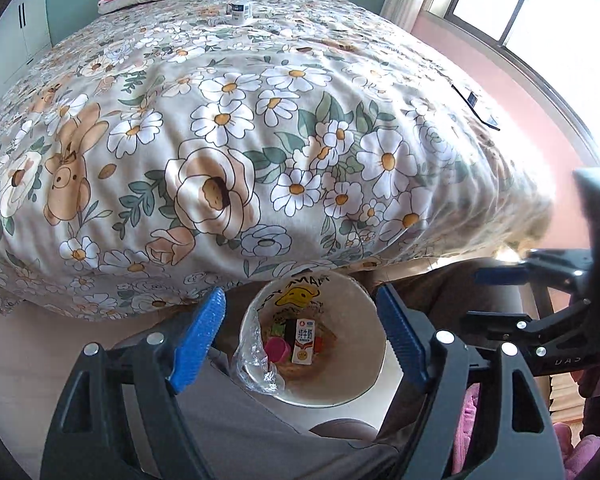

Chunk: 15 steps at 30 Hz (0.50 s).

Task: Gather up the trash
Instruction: 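Move both tools back over the bed toward the yogurt cup and white box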

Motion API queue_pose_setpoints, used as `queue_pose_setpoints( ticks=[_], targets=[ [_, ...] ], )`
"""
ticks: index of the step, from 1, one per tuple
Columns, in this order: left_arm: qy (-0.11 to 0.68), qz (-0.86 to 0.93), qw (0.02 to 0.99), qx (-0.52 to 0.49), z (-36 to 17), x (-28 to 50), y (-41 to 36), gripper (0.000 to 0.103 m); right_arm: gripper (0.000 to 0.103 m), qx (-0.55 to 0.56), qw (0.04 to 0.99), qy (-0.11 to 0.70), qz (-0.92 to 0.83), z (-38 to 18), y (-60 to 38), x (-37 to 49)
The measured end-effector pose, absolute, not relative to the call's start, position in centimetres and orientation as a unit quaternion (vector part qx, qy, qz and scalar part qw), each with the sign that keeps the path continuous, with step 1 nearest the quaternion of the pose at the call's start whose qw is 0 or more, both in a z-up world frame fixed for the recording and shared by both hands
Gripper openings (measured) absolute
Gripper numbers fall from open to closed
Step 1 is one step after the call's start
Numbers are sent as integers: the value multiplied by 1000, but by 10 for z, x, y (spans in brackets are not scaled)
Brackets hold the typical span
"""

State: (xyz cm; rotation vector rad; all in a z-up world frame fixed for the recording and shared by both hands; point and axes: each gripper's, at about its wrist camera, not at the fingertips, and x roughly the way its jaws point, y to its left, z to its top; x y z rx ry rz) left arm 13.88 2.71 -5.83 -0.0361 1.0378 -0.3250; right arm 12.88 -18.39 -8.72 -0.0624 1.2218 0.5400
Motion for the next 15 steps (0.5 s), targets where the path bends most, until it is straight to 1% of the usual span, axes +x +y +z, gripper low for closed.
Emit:
queue_pose_setpoints(
  ticks=[8,15],
  targets=[
    [460,-147,875,5,-29,159,26,82,61,-44,809,529,252,-39,-188,144],
    [431,-128,893,36,-3,206,28,83,61,-63,822,503,257,-6,-182,187]
  ],
)
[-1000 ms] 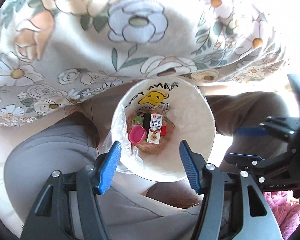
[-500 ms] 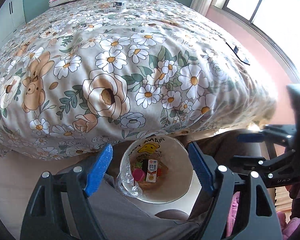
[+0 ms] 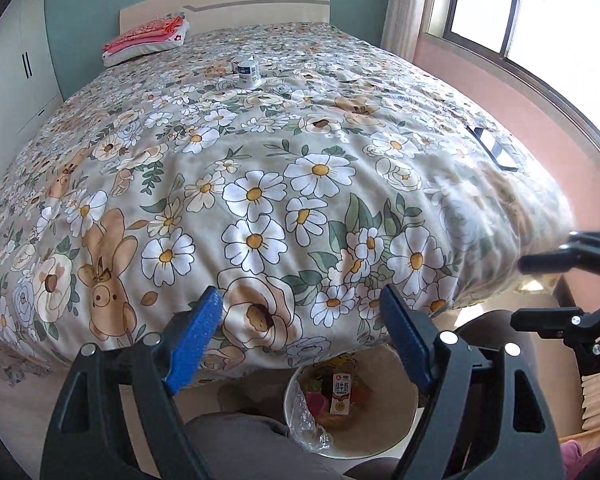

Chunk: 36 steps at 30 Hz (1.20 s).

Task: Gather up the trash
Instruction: 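Move both tools back over the bed toward the yogurt cup and white box, then grasp the white yogurt cup with the left tool while the right tool grasps the white box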

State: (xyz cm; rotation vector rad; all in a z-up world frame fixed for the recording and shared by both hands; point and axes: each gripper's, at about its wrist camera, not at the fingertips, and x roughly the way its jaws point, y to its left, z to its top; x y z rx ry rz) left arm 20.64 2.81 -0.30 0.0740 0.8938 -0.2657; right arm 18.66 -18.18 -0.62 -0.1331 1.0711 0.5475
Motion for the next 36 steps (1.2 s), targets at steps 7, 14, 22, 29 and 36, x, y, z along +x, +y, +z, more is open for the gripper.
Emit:
queue_pose_setpoints(
  ticks=[7,14,22,29,36],
  targets=[
    [395,-115,910,55,36,267,28,84,61,-76,850,456,253,52,-181,250],
    [368,-113,920,69,56,344,23,87,67,-88,880,399,244,101,-180,331],
    [339,-134,926,97,34,461,13,90,67,-112,886,378,244,98,-162,476],
    [321,-152,928,112,-9,576,4,90,67,-124,888,355,265,75,-140,622],
    [326,-148,932,60,-35,661,5,90,71,-139,885,368,248,45,-111,740]
  ],
)
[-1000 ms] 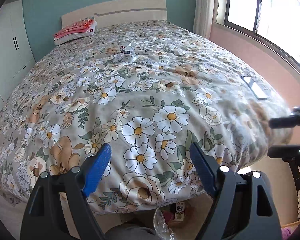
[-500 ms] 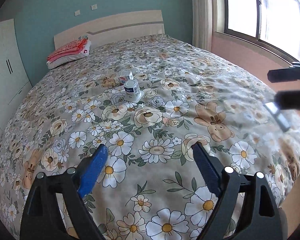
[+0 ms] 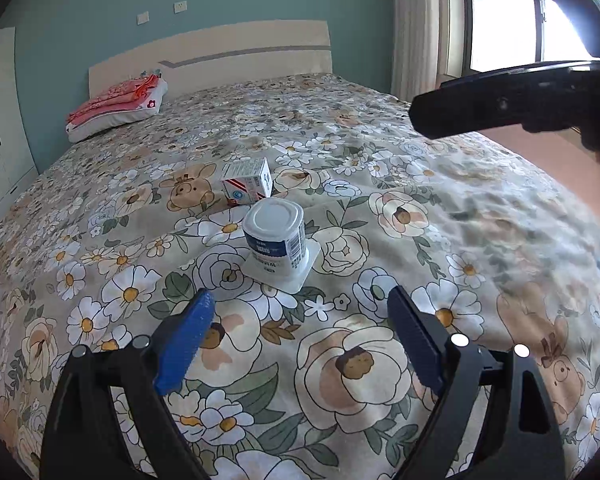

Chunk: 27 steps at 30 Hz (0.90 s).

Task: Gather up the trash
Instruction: 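Grasp the white yogurt cup with the left tool while the right tool grasps the white box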

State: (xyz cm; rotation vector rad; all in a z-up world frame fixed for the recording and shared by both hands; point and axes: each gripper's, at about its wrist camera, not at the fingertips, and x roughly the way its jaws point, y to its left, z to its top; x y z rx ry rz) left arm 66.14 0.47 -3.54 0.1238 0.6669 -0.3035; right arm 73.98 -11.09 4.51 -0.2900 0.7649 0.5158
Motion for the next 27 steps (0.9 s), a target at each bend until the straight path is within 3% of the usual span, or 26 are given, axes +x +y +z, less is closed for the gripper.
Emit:
queue_pose_setpoints(
  ticks=[10,19,22,23,25,27],
  targets=[
    [334,-160,928,-36,-60,732,21,90,71,-235,835,416,271,-19,-39,881],
    [317,-208,921,-85,-69,770,23,89,70,-298,790,433,317,-67,-3,957],
    [322,-227,916,-78,-73,780,18,65,68,-307,776,441,329,-82,3,968],
    [329,-233,912,-78,-76,784,16,54,58,-306,769,451,334,-88,4,970],
    [329,-236,911,-79,-78,784,15,54,47,-319,756,465,331,-102,7,972],
    [325,-239,911,-85,-78,783,17,53,46,-313,766,454,330,-103,5,969]
  ],
)
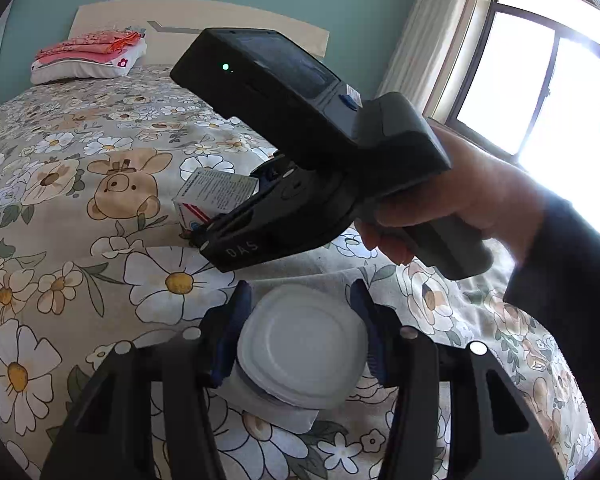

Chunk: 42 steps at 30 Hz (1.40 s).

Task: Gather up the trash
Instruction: 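Grasp the white yogurt cup with the left tool while the right tool grasps the white box, then carry the yogurt cup and white box with both tools over the white bin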

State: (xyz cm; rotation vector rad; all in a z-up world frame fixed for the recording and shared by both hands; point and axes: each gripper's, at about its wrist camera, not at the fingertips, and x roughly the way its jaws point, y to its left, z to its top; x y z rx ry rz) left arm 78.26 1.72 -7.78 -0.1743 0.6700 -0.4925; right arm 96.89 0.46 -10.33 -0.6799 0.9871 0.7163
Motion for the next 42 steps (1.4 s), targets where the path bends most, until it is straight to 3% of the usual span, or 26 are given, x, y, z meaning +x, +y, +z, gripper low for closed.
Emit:
queue_pose_setpoints(
  ticks=[8,19,32,42],
  targets=[
    [299,-225,924,-73,-58,761,18,53,45,-241,816,429,303,-65,-24,936],
    [276,-172,946,-4,6,665,-1,53,45,-150,876,387,247,47,-75,831],
    [247,-72,966,31,150,480,-4,53,45,-109,902,331,254,203,-126,598],
    [203,-18,979,14,249,327,28,53,45,-98,920,277,259,291,-155,412]
  ],
)
